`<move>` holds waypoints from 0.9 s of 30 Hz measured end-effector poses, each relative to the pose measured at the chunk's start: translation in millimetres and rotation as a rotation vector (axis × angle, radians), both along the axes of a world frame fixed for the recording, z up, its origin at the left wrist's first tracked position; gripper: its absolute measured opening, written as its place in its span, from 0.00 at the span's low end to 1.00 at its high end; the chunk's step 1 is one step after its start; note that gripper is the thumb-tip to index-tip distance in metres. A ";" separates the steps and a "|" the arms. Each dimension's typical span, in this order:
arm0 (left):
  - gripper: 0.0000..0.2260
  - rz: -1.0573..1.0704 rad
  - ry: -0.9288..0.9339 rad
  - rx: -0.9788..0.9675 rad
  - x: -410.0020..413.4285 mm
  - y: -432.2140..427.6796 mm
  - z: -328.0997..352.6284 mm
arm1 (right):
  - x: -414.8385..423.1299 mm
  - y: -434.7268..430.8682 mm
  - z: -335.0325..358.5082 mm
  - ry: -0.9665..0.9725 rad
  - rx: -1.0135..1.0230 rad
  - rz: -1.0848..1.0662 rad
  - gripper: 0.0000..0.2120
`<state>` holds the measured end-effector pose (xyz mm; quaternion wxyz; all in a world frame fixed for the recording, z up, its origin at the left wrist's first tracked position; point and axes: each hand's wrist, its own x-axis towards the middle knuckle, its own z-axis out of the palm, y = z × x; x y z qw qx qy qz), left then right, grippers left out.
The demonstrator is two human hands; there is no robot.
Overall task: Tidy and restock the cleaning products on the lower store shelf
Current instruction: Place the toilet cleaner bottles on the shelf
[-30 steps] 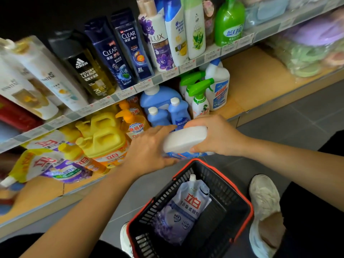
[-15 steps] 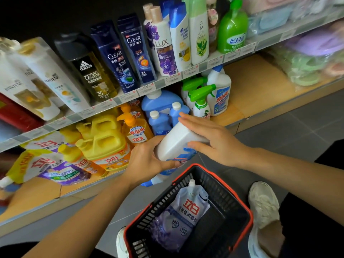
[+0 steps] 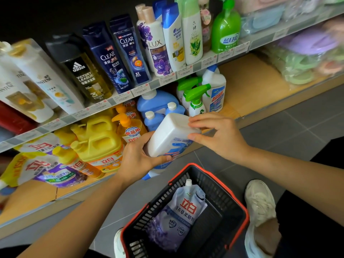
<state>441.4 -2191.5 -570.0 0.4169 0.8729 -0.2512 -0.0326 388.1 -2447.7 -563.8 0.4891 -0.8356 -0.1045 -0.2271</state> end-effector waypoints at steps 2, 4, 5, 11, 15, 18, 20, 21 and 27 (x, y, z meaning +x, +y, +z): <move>0.32 0.002 -0.006 0.001 0.1 0.7 -0.9 | 1.3 0.6 -0.3 0.121 0.185 0.007 0.16; 0.33 0.007 -0.012 0.000 0.6 1.7 -1.8 | 2.8 1.7 -2.8 0.206 0.332 -0.023 0.16; 0.33 0.008 -0.019 0.003 0.8 2.2 -2.2 | 3.5 2.1 -4.8 0.233 0.367 -0.043 0.15; 0.34 -0.020 -0.020 0.022 -0.9 1.9 -3.1 | 9.3 6.1 -10.5 0.338 0.477 -0.084 0.09; 0.33 -0.034 -0.027 0.005 -4.6 -1.3 -5.3 | 14.0 5.6 -7.3 0.349 0.552 -0.099 0.06; 0.33 -0.027 -0.036 0.004 -4.4 -1.7 -7.6 | 12.4 6.5 -7.1 0.335 0.482 -0.132 0.09; 0.33 -0.001 -0.032 -0.002 -2.7 -0.8 -8.8 | 8.2 9.3 -7.0 0.311 0.407 -0.121 0.10; 0.33 0.011 -0.030 -0.010 -1.8 -0.4 -8.9 | 5.6 11.4 -7.5 0.301 0.397 -0.097 0.11; 0.31 0.046 -0.013 -0.067 2.0 1.3 -7.7 | -9.2 23.4 -12.2 0.278 0.365 0.153 0.20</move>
